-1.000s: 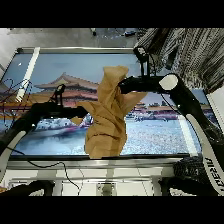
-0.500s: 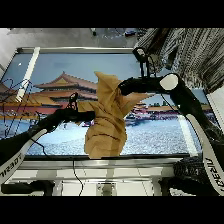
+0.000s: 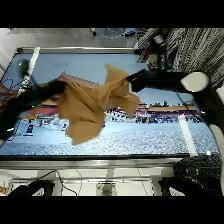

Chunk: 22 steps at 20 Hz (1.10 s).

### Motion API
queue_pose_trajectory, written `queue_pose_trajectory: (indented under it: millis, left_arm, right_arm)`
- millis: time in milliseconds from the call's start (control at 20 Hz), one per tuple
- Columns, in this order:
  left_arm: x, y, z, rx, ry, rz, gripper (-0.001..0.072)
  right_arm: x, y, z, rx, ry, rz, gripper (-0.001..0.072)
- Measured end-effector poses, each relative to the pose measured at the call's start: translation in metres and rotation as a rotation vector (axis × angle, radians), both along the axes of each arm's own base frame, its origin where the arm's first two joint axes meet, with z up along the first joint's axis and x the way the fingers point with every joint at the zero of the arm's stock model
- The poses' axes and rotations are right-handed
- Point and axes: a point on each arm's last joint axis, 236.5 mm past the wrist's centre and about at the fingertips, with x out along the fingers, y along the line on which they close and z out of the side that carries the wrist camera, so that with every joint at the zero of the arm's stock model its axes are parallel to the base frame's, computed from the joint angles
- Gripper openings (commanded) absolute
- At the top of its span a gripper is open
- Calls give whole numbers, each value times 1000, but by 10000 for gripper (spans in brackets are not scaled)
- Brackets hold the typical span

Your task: Fold the clothes and pants, and hang the long-sleeved shirts on hangers.

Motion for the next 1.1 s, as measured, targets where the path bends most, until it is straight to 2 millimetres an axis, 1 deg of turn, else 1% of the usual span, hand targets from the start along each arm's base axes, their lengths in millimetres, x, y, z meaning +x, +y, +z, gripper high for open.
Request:
queue_pose_trajectory:
  millis: [50, 100, 150, 200, 250, 300, 400, 500, 600, 650, 750, 800, 850, 900, 1000, 1100]
  left_arm:
    - [-12, 14, 39, 22, -96, 27, 24]
    - [-29, 26, 78, 50, -192, 49, 24]
    - [-47, 34, 111, 74, -275, 70, 24]
    - [-66, 40, 143, 102, -359, 88, 24]
    - [-85, 42, 168, 122, -427, 100, 25]
    - [-103, 44, 193, 141, -492, 111, 24]
    - [-135, 45, 230, 162, -595, 128, 24]
    - [-161, 44, 258, 186, -676, 139, 24]
    - [-180, 43, 280, 203, -739, 149, 24]
    - [-187, 43, 288, 218, -765, 154, 24]
    - [-193, 44, 298, 231, -791, 162, 24]
    - [-190, 44, 298, 235, -789, 162, 24]
    - [-182, 44, 294, 237, -771, 155, 25]
    - [-167, 43, 285, 239, -734, 140, 25]
    - [-129, 36, 257, 219, -628, 87, 25]
    - [-81, 17, 211, 190, -486, -1, 24]
  right_arm:
    - [-7, -6, 21, 12, -54, -16, 34]
    - [-16, -12, 44, 26, -113, -31, 35]
    - [-25, -18, 66, 44, -172, -49, 35]
    - [-35, -23, 87, 59, -228, -62, 35]
    - [-46, -28, 106, 76, -281, -76, 35]
    - [-55, -32, 121, 87, -320, -84, 35]
    - [-75, -38, 144, 106, -383, -93, 33]
    - [-94, -40, 160, 126, -421, -86, 33]
    - [-114, -36, 166, 144, -418, -49, 33]
    - [-124, -32, 167, 156, -406, -23, 34]
    - [-141, -22, 164, 176, -368, 35, 34]
    - [-146, -19, 161, 183, -343, 56, 34]
    - [-149, -17, 156, 182, -314, 64, 34]
    - [-145, -19, 148, 167, -282, 52, 34]
    - [-124, -31, 115, 103, -181, -25, 34]
    - [-94, -50, 64, 12, -53, -124, 34]
